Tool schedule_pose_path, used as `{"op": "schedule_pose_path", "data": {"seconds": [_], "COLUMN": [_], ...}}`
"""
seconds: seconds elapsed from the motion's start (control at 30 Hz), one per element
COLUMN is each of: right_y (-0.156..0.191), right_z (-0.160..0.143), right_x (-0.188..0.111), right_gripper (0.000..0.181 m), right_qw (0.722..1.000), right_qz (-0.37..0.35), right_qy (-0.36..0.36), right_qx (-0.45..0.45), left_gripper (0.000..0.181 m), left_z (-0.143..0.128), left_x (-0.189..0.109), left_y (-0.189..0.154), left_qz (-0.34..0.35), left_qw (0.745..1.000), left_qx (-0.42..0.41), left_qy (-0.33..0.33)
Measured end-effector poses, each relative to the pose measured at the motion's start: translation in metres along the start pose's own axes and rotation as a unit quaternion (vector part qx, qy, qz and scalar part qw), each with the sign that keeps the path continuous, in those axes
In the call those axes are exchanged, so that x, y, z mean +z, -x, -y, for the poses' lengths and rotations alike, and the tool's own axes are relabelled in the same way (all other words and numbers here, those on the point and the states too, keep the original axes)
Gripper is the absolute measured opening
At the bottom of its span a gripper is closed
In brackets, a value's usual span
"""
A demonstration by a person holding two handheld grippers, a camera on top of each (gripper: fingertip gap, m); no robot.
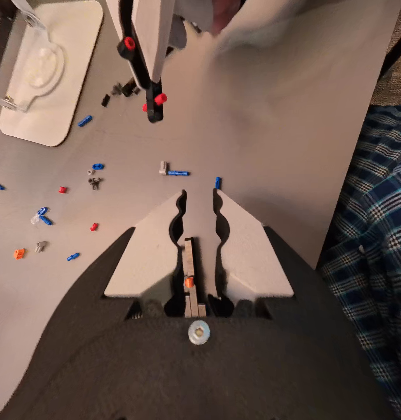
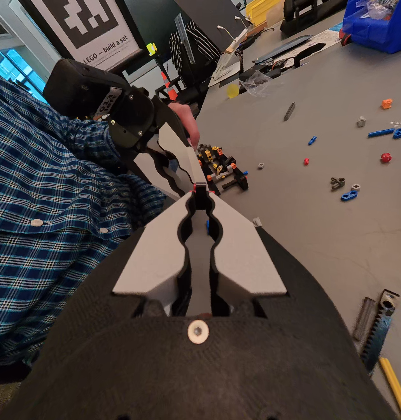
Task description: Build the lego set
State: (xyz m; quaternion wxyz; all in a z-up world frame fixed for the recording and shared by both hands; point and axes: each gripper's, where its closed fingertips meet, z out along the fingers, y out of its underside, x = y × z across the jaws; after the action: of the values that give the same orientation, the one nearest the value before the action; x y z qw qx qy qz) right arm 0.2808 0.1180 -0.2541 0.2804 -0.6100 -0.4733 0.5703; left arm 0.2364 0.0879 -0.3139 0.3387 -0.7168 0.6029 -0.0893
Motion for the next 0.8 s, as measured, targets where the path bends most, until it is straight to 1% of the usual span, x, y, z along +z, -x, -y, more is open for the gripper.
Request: {"op": "schedule_pose_path", "data": {"seconds": [0.13, 0.23, 0.4, 0.63, 0.8], "right_y": [-0.004, -0.006, -0.006, -0.002, -0.002], "right_z": [-0.008, -0.022, -0.044, -0.068, -0.086], "right_x": [-0.003, -0.004, -0.005, 0.005, 0.012], "right_gripper": [0.006, 0.006, 0.006, 0.005, 0.005], "right_qw": [1.000, 0.998, 0.991, 0.977, 0.956], "right_qz": [-0.013, -0.023, -0.031, -0.027, -0.045], "right_qy": [0.024, 0.059, 0.116, 0.184, 0.243], "right_qx": [-0.012, -0.030, -0.056, -0.102, -0.161], "left_gripper": [0.024, 0.026, 0.027, 0.026, 0.020], "left_z": [-0.011, -0.019, -0.026, -0.025, -0.021], "left_x": [0.003, 0.005, 0.009, 0.020, 0.027], "left_y": [-0.003, -0.005, -0.013, -0.017, -0.020], "left_qz": [-0.024, -0.033, -0.058, -0.076, -0.090], "left_qw": [0.999, 0.998, 0.996, 0.994, 0.991], "left_qx": [-0.002, 0.009, 0.011, 0.027, 0.041], "left_qy": [0.023, 0.046, 0.060, 0.074, 0.086]}}
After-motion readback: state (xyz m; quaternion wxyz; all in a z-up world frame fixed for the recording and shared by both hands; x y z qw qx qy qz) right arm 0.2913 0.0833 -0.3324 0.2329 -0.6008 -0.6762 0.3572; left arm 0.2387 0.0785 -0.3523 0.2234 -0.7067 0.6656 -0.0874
